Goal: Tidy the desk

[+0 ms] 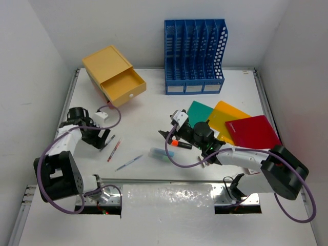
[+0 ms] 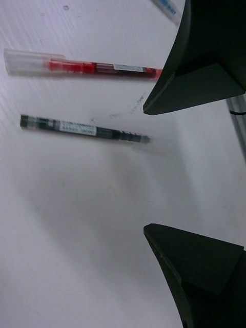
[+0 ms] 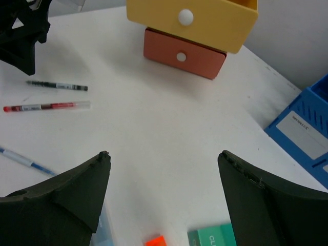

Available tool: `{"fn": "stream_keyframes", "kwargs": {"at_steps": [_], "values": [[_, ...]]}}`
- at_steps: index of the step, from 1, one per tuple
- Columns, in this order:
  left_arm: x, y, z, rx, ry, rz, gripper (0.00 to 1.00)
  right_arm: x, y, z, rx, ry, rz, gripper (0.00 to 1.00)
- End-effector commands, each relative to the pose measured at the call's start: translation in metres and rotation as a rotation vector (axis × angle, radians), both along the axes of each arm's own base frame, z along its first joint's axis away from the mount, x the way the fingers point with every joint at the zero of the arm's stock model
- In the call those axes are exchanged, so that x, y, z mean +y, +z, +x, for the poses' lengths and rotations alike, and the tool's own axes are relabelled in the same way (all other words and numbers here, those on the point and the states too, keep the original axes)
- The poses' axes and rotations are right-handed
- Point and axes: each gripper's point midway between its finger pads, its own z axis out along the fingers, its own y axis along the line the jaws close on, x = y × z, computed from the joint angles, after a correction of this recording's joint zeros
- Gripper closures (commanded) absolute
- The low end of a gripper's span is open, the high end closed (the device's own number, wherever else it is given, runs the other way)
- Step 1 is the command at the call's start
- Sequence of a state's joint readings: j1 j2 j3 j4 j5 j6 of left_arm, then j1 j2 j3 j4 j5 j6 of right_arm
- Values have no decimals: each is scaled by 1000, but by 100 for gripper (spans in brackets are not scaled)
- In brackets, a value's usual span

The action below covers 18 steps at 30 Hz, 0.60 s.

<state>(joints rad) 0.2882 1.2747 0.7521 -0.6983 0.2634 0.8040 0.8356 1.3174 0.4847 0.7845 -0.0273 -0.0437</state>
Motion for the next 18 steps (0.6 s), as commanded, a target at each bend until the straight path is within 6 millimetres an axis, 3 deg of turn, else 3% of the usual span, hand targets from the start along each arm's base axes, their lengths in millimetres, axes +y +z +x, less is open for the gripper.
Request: {"fn": "stream_keyframes", "kwargs": {"at_steps": [1, 5, 12, 17, 18], "values": [[-3, -1, 28, -129, -102, 59, 14, -3, 19, 1, -65, -17, 45, 16], [-14, -25, 20, -94, -166, 40, 18, -4, 15, 0, -61, -19, 38, 16], [-7, -61, 10, -11, -174, 89, 40, -9, 14, 4, -65, -54, 32, 16], [-6, -74, 2, 18, -172, 94, 66, -14, 12, 7, -71, -81, 25, 15], [-6, -76, -1, 25, -169, 94, 92, -13, 12, 8, -71, -81, 25, 14]]}}
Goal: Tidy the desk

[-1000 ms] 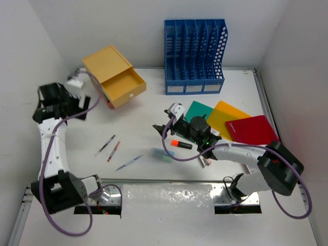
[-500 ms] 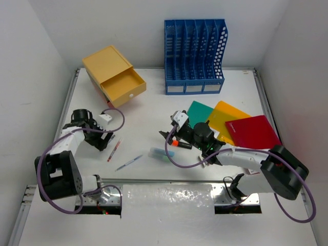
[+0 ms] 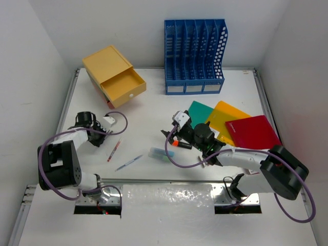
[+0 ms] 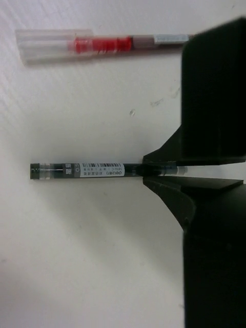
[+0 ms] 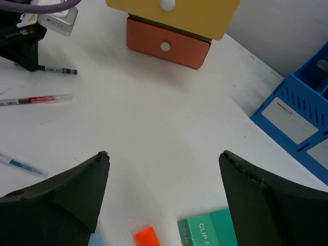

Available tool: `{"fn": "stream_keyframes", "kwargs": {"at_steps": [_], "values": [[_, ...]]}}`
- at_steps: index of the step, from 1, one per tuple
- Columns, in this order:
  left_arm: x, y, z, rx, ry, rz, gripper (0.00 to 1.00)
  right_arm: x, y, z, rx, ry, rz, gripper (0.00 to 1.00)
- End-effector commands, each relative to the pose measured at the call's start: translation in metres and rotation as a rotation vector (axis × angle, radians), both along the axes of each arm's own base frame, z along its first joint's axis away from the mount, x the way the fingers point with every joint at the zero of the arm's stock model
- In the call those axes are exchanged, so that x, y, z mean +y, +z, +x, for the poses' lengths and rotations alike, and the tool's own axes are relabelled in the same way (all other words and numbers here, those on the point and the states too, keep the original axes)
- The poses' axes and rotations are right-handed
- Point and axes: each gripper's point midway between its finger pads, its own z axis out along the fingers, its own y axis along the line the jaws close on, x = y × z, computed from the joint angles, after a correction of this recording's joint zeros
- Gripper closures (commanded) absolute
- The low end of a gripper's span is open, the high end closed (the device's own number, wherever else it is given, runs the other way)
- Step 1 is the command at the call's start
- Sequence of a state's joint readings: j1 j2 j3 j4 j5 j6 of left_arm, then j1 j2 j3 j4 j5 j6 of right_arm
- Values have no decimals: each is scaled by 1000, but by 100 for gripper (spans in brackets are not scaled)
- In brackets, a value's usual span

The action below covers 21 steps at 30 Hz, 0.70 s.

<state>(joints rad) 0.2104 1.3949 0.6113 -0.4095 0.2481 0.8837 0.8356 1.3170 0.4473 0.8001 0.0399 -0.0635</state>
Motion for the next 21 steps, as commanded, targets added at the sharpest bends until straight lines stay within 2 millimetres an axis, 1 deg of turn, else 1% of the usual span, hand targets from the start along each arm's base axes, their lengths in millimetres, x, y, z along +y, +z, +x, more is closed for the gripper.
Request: {"fn": "stream_keyframes", "kwargs": {"at_steps": [1, 5, 7, 8, 10, 11, 12, 13, 16, 17, 19, 20, 21], "values": [[5, -25, -18, 57, -18, 49, 99, 1, 25, 3, -69, -13, 54, 14], [7, -23, -26, 62, -26, 63, 100, 2, 26, 4, -70, -11, 55, 14], [15, -18, -30, 61, 0, 79, 100, 2, 27, 4, -69, -11, 56, 14], [22, -11, -29, 43, 27, 88, 100, 2, 25, 4, -66, -10, 53, 14], [31, -4, -31, 37, 60, 92, 100, 3, 26, 4, -64, -11, 55, 14], [42, 7, -27, 0, 103, 101, 100, 3, 26, 4, -63, -10, 56, 14], [46, 12, -27, -14, 129, 99, 100, 3, 26, 4, -64, -10, 57, 14], [54, 22, -23, -48, 167, 93, 100, 3, 26, 4, -63, -8, 56, 14], [61, 40, -15, -102, 247, 58, 100, 3, 26, 4, -60, -10, 56, 14], [70, 55, -8, -145, 292, 61, 100, 3, 26, 4, -60, -10, 56, 14], [79, 72, 0, -193, 382, 43, 100, 2, 25, 3, -60, -10, 52, 14], [91, 95, 10, -257, 432, 48, 100, 2, 25, 3, -59, -10, 51, 14], [95, 107, 15, -290, 496, 23, 100, 1, 23, 3, -58, -11, 48, 14]]}}
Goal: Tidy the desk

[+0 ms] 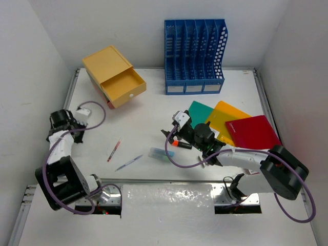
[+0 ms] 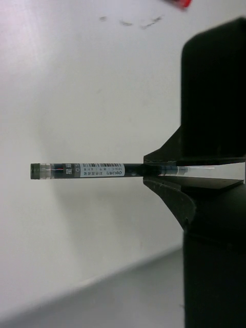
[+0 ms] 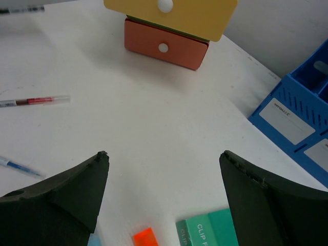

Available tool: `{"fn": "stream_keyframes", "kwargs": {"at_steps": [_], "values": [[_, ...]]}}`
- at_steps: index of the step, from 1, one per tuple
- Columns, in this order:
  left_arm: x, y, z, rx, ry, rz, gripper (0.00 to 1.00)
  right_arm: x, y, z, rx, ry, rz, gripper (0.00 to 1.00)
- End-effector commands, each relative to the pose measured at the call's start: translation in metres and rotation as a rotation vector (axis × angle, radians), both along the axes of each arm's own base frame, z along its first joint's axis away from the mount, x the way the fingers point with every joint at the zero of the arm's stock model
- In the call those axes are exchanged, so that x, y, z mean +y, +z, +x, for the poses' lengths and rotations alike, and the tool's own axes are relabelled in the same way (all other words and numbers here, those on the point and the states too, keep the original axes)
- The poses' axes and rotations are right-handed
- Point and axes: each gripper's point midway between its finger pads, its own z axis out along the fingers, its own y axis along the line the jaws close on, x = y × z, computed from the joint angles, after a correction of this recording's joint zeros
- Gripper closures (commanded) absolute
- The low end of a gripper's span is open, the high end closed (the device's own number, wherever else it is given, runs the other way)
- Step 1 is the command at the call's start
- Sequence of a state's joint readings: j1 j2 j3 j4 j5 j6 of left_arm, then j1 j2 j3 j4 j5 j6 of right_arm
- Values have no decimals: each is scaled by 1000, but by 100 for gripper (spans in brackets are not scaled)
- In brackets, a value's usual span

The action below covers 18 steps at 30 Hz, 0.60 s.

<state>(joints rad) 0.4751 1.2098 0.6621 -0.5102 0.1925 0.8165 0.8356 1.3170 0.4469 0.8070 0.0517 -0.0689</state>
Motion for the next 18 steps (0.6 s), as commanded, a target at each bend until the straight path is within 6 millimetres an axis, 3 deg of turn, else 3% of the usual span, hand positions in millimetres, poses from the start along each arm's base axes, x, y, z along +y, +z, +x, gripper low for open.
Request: {"fn": "stream_keyframes", "kwargs": {"at_steps": [1, 2, 4, 5, 6, 7, 9, 10, 13, 15, 18], "values": [[26, 73, 39, -243, 176, -9, 100, 2, 21, 1, -49, -1, 47, 14], [34, 109, 52, -340, 201, 13, 100, 1, 21, 0, -49, -3, 45, 14], [28, 156, 74, -496, 200, -39, 100, -1, 18, 0, -47, -9, 40, 14], [23, 200, 88, -601, 164, -52, 100, -2, 17, 0, -47, -10, 36, 14], [13, 221, 98, -649, 154, -108, 100, -2, 16, 0, -45, -13, 36, 14], [-13, 253, 121, -682, 76, -126, 100, -3, 15, 0, -43, -16, 34, 14], [-40, 270, 142, -671, 49, -85, 100, -3, 14, 0, -39, -17, 37, 14], [-80, 284, 161, -690, -49, -106, 100, -3, 14, 0, -39, -17, 39, 14], [-125, 294, 193, -697, -124, -124, 100, -6, 10, -1, -33, -26, 29, 14], [-143, 298, 209, -698, -149, -139, 100, -10, 7, -2, -28, -36, 18, 14], [-175, 263, 232, -614, -206, -148, 100, -16, 1, -2, -25, -54, -2, 14]]}}
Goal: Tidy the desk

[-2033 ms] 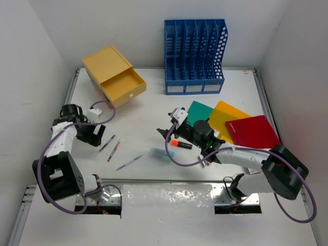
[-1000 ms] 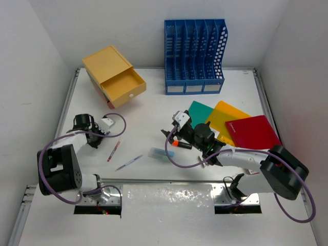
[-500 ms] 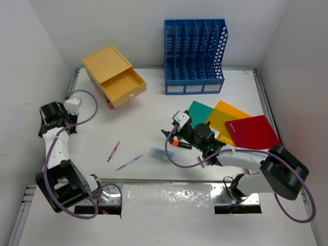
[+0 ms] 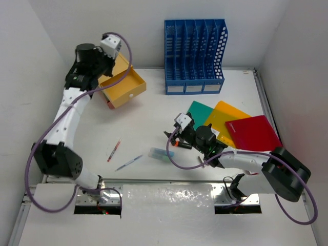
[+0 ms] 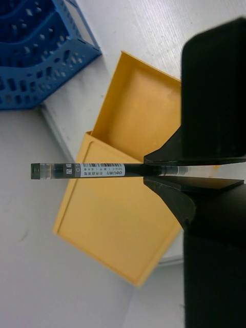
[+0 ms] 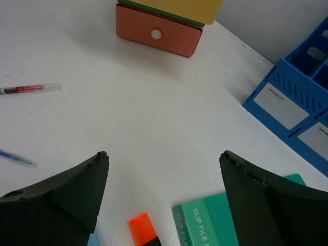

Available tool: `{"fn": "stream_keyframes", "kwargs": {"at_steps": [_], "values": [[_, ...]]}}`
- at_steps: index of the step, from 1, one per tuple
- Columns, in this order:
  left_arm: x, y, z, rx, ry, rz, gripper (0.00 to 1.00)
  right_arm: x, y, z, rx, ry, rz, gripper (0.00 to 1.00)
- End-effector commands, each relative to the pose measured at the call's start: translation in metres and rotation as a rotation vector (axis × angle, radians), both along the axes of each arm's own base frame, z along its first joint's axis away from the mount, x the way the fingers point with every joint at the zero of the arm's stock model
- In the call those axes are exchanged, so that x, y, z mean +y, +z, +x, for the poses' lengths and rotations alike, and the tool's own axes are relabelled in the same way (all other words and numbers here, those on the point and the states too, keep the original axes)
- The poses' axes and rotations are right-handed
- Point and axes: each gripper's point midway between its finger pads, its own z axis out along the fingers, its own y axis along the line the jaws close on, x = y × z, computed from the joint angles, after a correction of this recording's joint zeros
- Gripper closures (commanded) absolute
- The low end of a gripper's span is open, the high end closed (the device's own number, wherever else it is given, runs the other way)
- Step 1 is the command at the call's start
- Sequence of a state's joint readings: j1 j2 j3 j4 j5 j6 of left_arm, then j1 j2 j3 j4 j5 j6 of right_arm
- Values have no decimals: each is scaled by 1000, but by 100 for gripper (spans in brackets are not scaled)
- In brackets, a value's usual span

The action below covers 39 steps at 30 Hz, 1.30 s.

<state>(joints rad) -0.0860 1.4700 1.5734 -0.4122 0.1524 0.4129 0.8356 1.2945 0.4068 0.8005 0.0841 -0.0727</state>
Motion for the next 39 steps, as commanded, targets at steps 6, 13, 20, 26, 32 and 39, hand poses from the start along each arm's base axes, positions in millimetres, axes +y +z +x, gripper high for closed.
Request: {"fn": "stream_keyframes", "kwargs": {"at_steps": [6, 13, 20, 26, 32, 39], "values": [[-14, -74, 24, 164, 38, 65, 100, -11, 6, 2, -33, -45, 1, 12], [-17, -90, 26, 200, 22, 88, 73, -5, 8, 3, -28, -30, 2, 12], [-7, -8, 1, 16, 71, 41, 13, -5, 8, 1, -18, -26, 3, 12], [-3, 8, -79, 61, -23, 103, 17, -3, 6, -2, 2, -8, 6, 13], [8, -138, -183, 500, -233, 309, 18, 1, 7, -3, 12, 4, 27, 13], [15, -256, -222, 711, -256, 367, 17, 4, 5, -6, 35, 18, 36, 13]]}}
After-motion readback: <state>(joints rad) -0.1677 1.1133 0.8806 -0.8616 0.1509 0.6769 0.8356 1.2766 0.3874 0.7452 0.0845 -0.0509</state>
